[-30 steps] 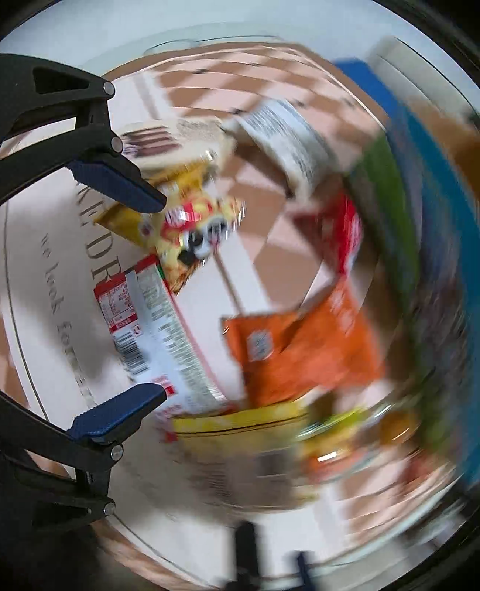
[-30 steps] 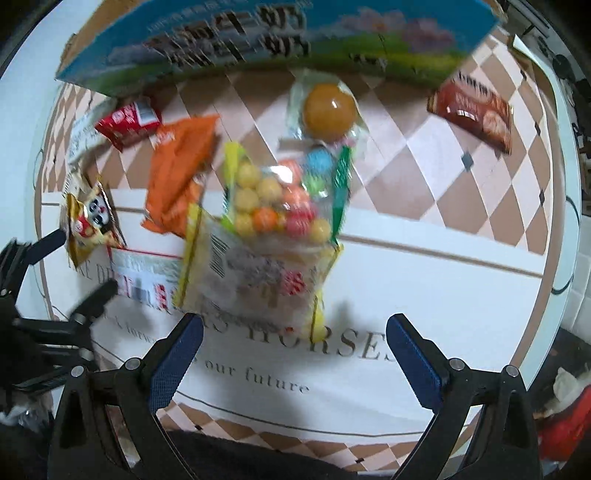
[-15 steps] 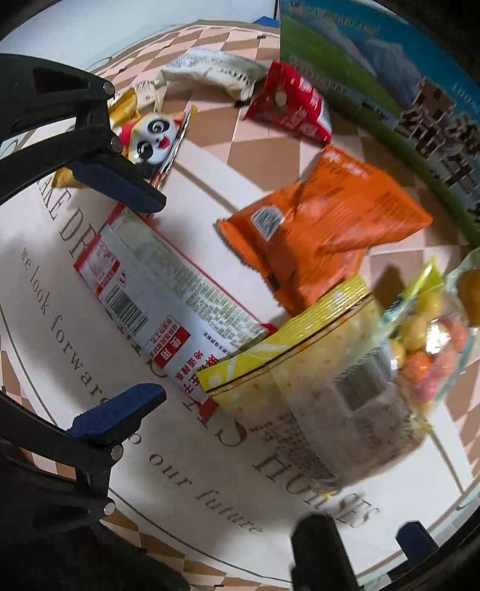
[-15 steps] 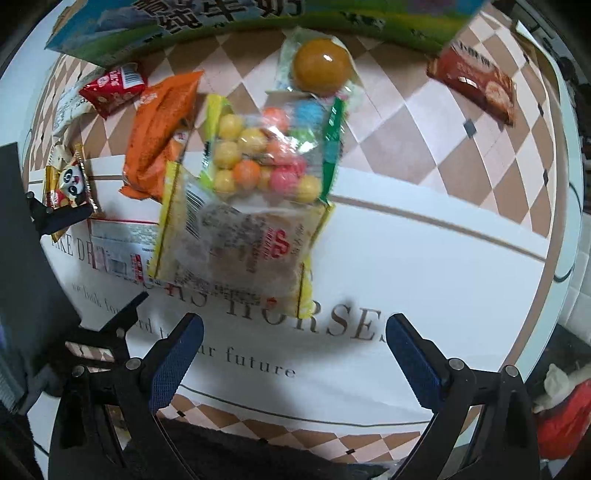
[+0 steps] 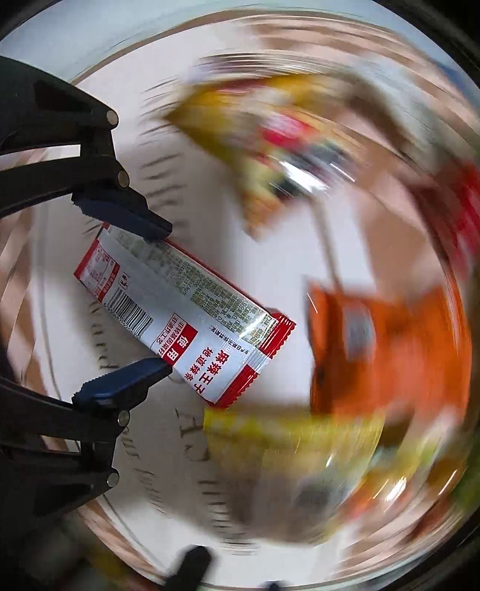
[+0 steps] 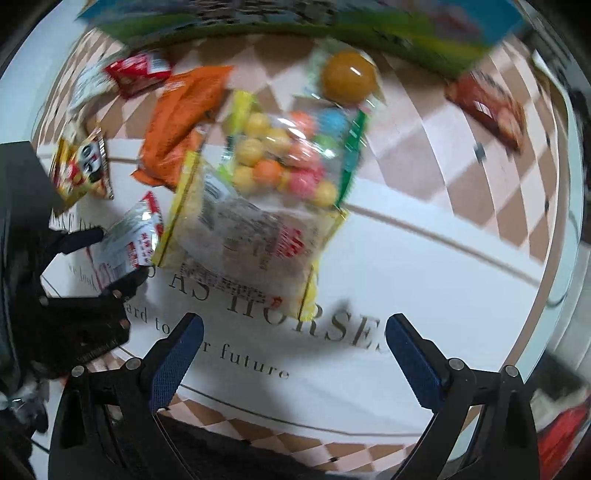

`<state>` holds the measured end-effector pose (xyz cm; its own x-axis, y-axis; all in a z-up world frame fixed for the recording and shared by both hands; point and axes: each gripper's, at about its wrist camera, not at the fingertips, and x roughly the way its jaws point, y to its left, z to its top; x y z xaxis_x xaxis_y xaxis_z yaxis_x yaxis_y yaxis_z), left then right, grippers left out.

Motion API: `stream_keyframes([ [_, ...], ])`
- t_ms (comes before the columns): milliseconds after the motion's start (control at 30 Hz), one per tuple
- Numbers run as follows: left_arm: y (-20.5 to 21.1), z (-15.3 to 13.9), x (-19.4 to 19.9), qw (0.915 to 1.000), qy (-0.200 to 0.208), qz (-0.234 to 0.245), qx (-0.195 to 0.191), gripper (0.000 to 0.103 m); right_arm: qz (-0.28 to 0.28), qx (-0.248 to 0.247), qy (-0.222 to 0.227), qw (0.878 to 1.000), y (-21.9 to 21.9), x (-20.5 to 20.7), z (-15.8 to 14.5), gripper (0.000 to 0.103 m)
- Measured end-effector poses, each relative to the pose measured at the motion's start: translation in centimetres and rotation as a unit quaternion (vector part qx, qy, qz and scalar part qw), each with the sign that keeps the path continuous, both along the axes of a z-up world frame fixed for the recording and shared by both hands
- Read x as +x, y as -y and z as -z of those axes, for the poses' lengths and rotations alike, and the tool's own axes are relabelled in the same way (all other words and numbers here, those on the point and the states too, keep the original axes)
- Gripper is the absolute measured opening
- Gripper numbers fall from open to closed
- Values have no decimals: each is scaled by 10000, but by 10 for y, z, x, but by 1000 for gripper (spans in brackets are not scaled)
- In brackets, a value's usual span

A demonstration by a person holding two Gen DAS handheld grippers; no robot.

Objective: Organize snacks
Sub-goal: 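Grasp the red-white spicy strip packet with the left tool while the right tool grasps the clear bread bag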

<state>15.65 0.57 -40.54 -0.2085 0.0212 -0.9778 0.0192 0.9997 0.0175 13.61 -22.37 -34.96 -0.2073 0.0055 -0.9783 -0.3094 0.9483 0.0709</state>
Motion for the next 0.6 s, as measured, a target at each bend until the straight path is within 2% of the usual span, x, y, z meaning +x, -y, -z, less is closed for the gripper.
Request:
stream_keyframes([
  [33,-14,1,-3,9984,-86,-551,-100,65,-147,-29,50,9999,-6,0,0,101],
  [100,-34,1,-9,9906,-158,-1321,-312,65,-408,-98,121,9990,-18,0,3,101],
  [133,-43,2,-13,9853,-215,-1633,-442,65,-534,-148,155,9983,-23,0,4,101],
  [200,-52,2,-21,9790,-235,-1925,-628,65,-921,-302,245,9950,-39,1,9,101],
  [333,-52,1,-27,9820,-102,-1791,-598,65,-1900,-781,358,9780,-83,-8,30,101],
  [433,-55,-4,-13,9868,-35,-1550,-460,65,-2377,-1121,361,9642,-102,-15,49,101],
  [533,-49,-3,5,9871,-111,-1520,-491,65,-2264,-1235,327,9656,-104,-14,53,96],
  [600,-52,-2,1,9878,-89,-1472,-495,66,-1697,-1084,54,9795,-93,-5,56,92],
])
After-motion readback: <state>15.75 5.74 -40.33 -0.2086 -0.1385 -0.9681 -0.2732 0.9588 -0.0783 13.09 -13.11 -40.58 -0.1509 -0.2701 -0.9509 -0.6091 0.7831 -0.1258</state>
